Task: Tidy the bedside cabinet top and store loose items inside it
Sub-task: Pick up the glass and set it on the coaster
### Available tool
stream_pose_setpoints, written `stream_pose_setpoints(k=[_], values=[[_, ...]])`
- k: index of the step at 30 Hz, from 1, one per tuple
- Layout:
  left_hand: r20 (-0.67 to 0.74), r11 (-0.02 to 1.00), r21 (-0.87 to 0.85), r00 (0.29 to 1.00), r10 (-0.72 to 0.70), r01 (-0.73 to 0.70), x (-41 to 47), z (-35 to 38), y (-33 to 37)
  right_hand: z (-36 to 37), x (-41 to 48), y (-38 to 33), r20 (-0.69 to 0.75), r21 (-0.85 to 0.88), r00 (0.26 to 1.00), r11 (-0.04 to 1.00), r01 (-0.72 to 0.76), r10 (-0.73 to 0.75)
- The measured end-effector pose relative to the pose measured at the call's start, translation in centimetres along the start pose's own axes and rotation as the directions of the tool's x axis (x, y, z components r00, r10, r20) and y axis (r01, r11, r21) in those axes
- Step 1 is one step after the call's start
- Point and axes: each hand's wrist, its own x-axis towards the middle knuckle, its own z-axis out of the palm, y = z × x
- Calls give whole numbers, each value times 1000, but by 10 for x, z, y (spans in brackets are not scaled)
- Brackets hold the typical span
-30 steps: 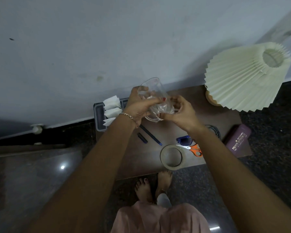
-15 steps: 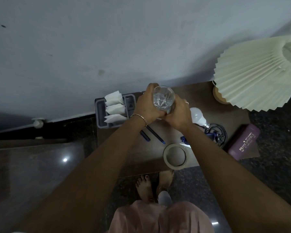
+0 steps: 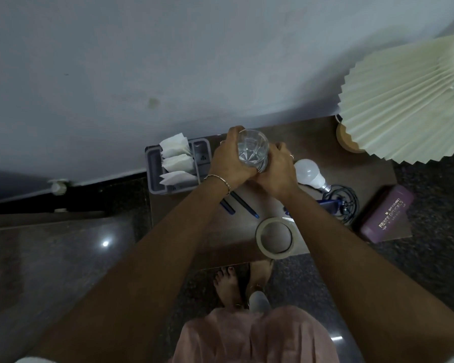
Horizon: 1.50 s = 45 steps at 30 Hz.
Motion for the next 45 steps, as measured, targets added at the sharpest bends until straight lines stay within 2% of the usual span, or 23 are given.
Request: stream_pose_setpoints(k=[6, 10, 14, 17, 20, 23, 24, 26, 28, 30, 33, 37, 41, 45], values=[[-4, 1000, 20, 1000, -9, 10, 3, 2, 1, -2, 3, 0, 25, 8, 1000, 1000, -8, 8], [-5, 999, 22, 999, -48, 48, 3, 3, 1, -4, -4, 1, 16, 73, 1000, 997, -2, 1], [-31, 998, 11, 997, -67, 67, -8, -1, -6, 2, -29, 9, -80, 163, 994, 985, -62, 76], [-161, 994, -109, 986, -32, 15, -31, -6, -10, 9, -55, 14, -152, 234, 964, 956, -178, 217], [-355, 990, -142, 935, -23, -29, -62, -10, -16, 18, -77, 20, -167, 242, 964, 957, -163, 206], [-425, 991, -120, 900, -98, 52, -89, -7, -35, 28, -92, 20, -113, 217, 979, 966, -142, 170], [-427, 986, -129, 892, -151, 105, -95, -4, -44, 32, -94, 20, -111, 199, 982, 972, -128, 152], [-388, 937, -169, 853, -349, 306, -102, 0, -64, 38, -94, 17, -123, 121, 986, 988, -94, 109], [-297, 822, -231, 767, -569, 521, -106, 4, -88, 45, -89, 17, -115, 0, 992, 999, -46, 46], [-217, 743, -288, 714, -666, 605, -108, 9, -108, 49, -86, 16, -57, -73, 998, 997, -29, 25], [-154, 711, -299, 704, -694, 636, -103, 14, -122, 56, -82, 16, 6, -106, 1000, 994, -4, 5], [-126, 695, -360, 705, -698, 623, -87, 20, -117, 59, -76, 14, 19, -114, 1000, 993, -17, 20], [-98, 733, -305, 745, -659, 608, -75, 28, -106, 60, -73, 11, 30, -155, 999, 988, -13, 18], [-141, 778, -233, 771, -621, 584, -67, 31, -99, 60, -70, 9, 38, -173, 999, 985, -11, 18]])
